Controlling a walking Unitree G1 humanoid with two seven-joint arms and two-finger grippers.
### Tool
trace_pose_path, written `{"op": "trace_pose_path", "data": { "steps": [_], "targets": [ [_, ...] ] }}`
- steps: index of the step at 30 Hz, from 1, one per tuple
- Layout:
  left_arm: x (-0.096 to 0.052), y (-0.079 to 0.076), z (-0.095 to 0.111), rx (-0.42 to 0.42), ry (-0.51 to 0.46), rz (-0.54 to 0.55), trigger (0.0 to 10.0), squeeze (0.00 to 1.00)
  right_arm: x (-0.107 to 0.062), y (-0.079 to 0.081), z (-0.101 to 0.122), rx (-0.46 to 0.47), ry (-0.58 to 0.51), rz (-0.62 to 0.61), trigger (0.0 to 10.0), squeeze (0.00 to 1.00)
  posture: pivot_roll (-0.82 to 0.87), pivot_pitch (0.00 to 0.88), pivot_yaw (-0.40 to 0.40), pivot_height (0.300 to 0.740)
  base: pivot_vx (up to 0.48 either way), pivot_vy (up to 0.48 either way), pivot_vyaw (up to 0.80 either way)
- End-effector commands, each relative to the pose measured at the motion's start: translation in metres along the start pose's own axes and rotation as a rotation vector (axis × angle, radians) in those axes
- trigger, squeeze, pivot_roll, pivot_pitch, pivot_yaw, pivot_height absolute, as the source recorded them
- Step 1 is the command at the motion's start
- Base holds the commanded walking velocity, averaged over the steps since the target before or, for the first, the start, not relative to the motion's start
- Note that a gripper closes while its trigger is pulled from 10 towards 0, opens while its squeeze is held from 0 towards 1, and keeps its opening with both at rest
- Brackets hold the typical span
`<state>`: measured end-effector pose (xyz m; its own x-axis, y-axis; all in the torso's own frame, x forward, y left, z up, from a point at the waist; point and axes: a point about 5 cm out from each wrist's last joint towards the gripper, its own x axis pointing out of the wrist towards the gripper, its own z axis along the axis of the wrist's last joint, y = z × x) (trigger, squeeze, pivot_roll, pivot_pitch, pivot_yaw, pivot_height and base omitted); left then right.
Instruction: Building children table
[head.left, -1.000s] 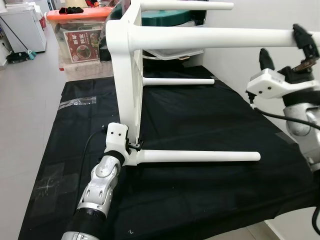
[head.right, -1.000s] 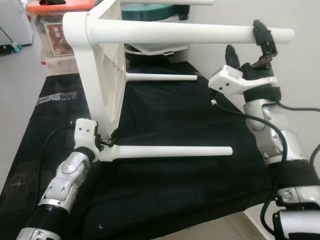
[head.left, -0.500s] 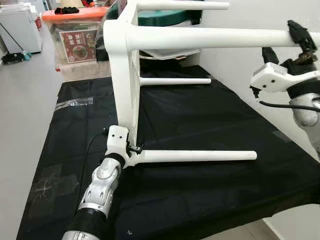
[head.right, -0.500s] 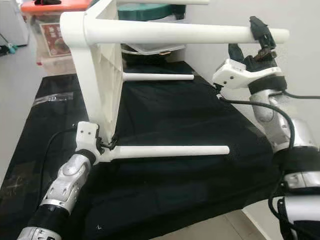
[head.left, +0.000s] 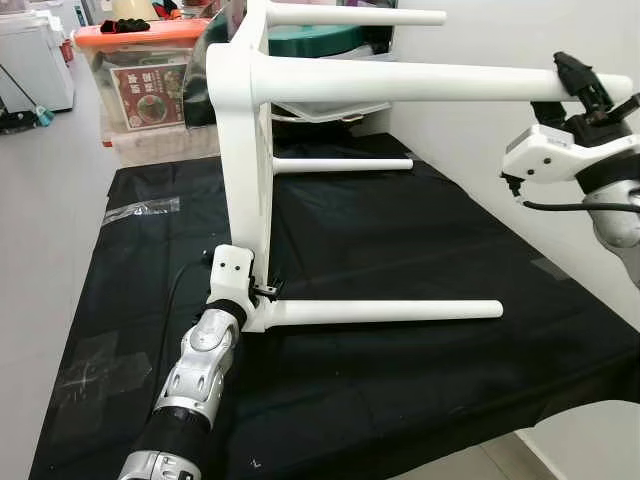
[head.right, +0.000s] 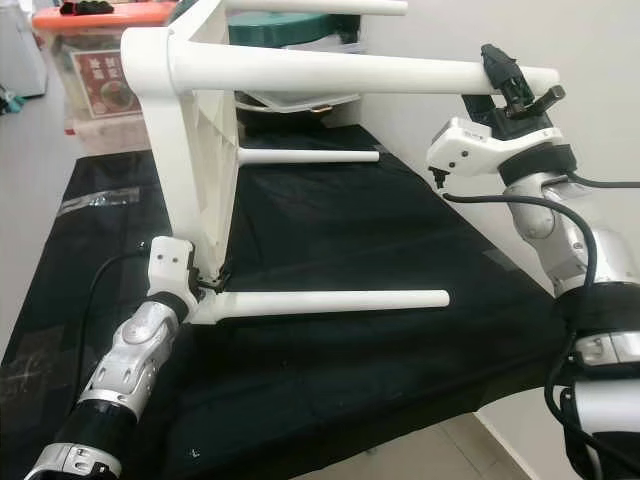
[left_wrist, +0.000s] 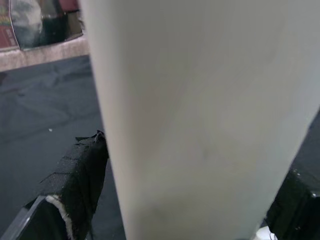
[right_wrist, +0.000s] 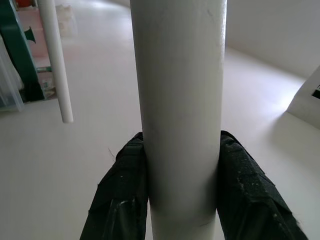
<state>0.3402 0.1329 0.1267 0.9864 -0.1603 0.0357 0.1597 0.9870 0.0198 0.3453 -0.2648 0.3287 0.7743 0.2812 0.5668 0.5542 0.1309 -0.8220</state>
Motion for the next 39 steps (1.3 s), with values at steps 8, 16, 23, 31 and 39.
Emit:
{"op": "trace_pose_path", "data": {
  "steps": [8,16,23,31,39],
  "targets": [
    [0.005,0.005,0.001,0.023,-0.006,0.004,10.0,0.00,-0.002,0.014,0.002,0.019,-0.025,0.077,0.0,0.00,-0.06,0.000,-0.011,0.740,0.000,0.000,0.00],
    [0.007,0.021,0.004,0.056,-0.010,0.041,10.0,0.00,0.003,0.009,-0.001,0.075,0.012,0.045,0.0,0.00,-0.05,0.000,-0.007,0.740,0.000,0.000,0.00],
    [0.008,0.021,0.011,0.106,-0.043,0.036,10.0,0.00,0.003,0.011,-0.007,0.179,0.089,0.032,0.0,0.00,-0.05,0.000,-0.006,0.740,0.000,0.000,0.00],
    [0.012,0.068,0.075,0.329,-0.229,0.139,10.0,0.00,-0.009,0.028,-0.030,0.454,0.341,0.020,0.0,0.00,-0.02,0.000,-0.001,0.740,0.000,0.000,0.00],
    [0.006,0.107,0.167,0.507,-0.442,0.218,10.0,0.00,-0.021,0.042,-0.045,0.613,0.507,0.033,0.0,0.00,0.01,0.000,0.001,0.740,0.000,0.000,0.00]
  ]
}}
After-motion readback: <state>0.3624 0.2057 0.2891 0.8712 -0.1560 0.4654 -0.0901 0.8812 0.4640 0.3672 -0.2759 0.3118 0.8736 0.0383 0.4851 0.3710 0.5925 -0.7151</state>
